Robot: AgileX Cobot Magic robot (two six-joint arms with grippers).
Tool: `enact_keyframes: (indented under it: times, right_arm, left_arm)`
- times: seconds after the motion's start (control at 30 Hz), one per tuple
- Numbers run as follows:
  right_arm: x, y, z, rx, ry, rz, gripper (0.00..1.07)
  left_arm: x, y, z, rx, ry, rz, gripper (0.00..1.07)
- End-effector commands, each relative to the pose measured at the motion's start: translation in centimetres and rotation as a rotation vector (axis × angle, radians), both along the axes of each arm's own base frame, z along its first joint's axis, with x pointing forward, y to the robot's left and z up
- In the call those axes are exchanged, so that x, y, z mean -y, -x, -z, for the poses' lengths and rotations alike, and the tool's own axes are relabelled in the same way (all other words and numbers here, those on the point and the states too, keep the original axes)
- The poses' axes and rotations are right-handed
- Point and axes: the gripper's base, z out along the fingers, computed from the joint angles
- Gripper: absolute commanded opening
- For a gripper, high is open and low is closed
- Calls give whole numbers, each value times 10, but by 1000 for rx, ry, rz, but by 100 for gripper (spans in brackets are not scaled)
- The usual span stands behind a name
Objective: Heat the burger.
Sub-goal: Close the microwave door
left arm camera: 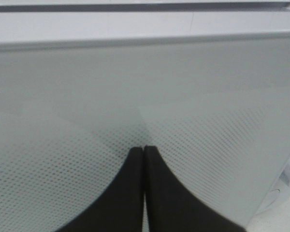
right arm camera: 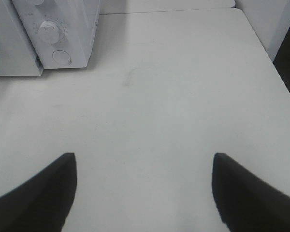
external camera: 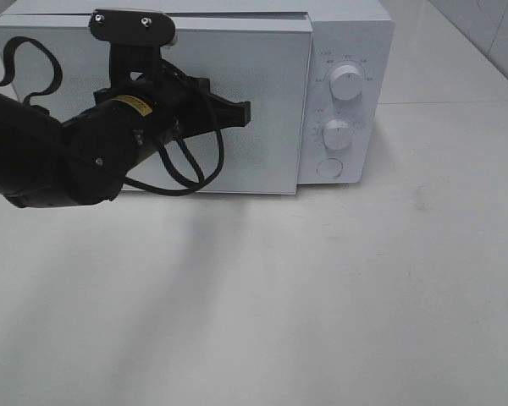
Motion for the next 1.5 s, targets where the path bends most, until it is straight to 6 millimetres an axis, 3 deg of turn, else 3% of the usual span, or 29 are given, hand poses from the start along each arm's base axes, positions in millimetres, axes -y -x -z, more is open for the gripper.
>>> enact_keyframes:
  times: [0.03, 0.53, 0.9, 1.27, 1.5]
  right_arm:
    - [0, 4, 0, 42, 4, 6, 75]
    - [0, 4, 0, 42, 3, 7, 75]
    - [0, 4, 0, 42, 3, 7, 75]
    - [0, 4, 0, 42, 3, 7, 75]
    - [0, 4, 0, 42, 3, 7, 75]
  left_arm:
    - [4, -7, -7, 32, 18, -18, 0]
    - [19, -27, -10, 65, 38, -26, 0]
    - [5, -38, -9, 67, 42, -75, 0]
    - [8, -31, -9, -24, 16, -18, 0]
    - [5, -5, -5, -92, -20, 33, 0]
